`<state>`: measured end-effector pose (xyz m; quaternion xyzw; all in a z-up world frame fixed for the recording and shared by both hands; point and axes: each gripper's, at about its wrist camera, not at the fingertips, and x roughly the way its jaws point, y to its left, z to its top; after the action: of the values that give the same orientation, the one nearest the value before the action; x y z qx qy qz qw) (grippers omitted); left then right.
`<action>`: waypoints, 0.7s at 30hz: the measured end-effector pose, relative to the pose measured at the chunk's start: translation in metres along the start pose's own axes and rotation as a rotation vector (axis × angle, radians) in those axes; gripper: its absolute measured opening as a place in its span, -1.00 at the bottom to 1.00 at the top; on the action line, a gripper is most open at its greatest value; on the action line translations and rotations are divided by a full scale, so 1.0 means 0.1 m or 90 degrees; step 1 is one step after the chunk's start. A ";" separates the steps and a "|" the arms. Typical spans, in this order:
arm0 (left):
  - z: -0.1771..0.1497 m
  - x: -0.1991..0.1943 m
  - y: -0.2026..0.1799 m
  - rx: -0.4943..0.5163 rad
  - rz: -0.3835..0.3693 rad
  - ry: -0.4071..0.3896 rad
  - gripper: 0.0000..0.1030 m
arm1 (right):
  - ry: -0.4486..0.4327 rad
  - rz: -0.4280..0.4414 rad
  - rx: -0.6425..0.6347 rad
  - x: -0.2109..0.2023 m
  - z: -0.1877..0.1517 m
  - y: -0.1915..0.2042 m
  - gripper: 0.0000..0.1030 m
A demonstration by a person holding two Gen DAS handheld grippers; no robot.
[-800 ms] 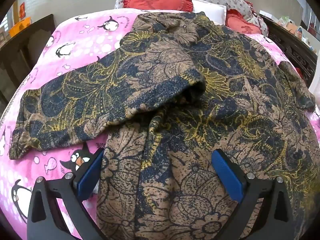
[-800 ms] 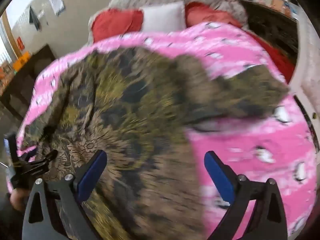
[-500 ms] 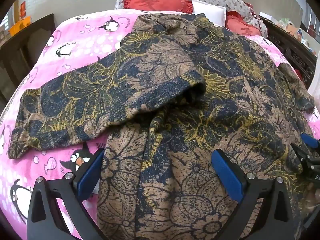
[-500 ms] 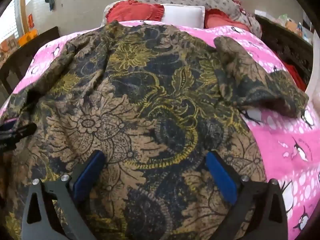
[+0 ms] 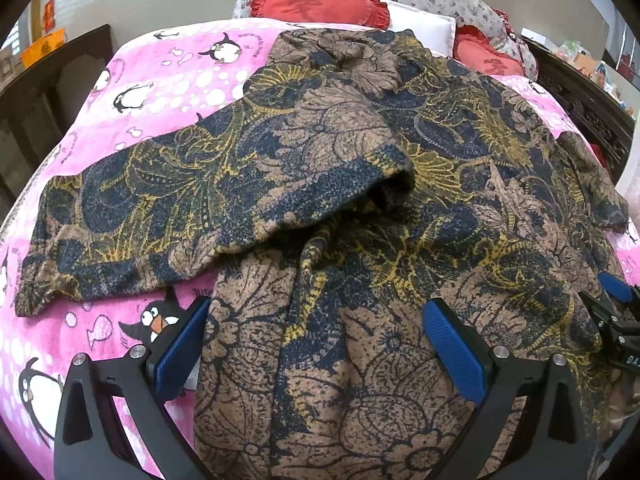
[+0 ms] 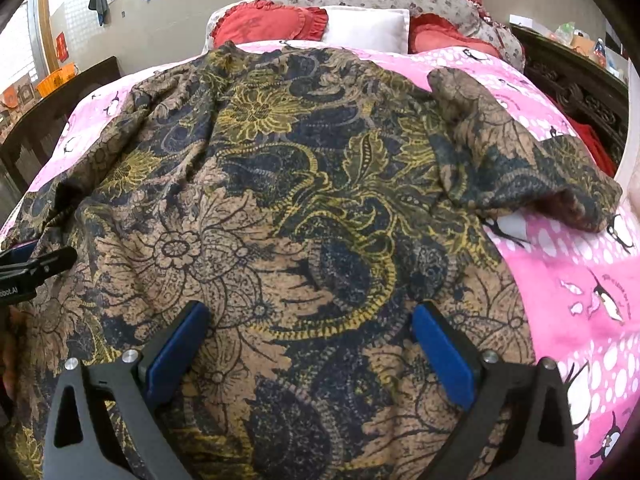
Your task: Fold small clothes
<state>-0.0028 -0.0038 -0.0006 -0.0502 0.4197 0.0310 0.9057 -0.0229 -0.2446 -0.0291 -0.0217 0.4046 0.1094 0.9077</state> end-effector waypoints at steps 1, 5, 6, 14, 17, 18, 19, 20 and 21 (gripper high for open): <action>-0.01 -0.02 0.02 0.009 0.010 -0.008 0.71 | 0.000 0.000 0.000 0.01 0.00 0.00 0.99; -0.01 -0.04 0.04 0.006 0.004 -0.007 0.70 | 0.003 -0.003 0.000 0.02 -0.01 0.00 0.99; -0.01 -0.05 0.05 0.005 0.002 -0.008 0.70 | 0.004 -0.006 -0.001 0.02 0.00 0.00 0.99; -0.02 -0.08 0.07 -0.003 -0.009 -0.003 0.70 | 0.008 -0.017 -0.002 0.03 0.00 0.03 0.99; -0.02 -0.08 0.05 0.006 0.004 0.001 0.70 | 0.008 -0.017 -0.001 0.03 0.01 0.03 0.99; -0.02 -0.07 0.05 0.007 0.006 0.003 0.70 | 0.007 -0.017 -0.002 0.03 0.00 0.03 0.99; 0.00 -0.07 0.05 0.014 0.014 0.004 0.70 | 0.006 -0.017 -0.001 0.02 0.01 0.03 0.99; 0.00 -0.06 0.04 0.017 0.018 0.005 0.70 | 0.006 -0.016 -0.001 0.03 0.01 0.03 0.99; 0.00 -0.06 0.04 0.018 0.020 0.006 0.70 | 0.004 -0.014 -0.001 0.03 0.00 0.02 0.99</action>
<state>-0.0068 0.0001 0.0037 -0.0314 0.4252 0.0388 0.9037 -0.0214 -0.2417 -0.0307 -0.0273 0.4073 0.0993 0.9075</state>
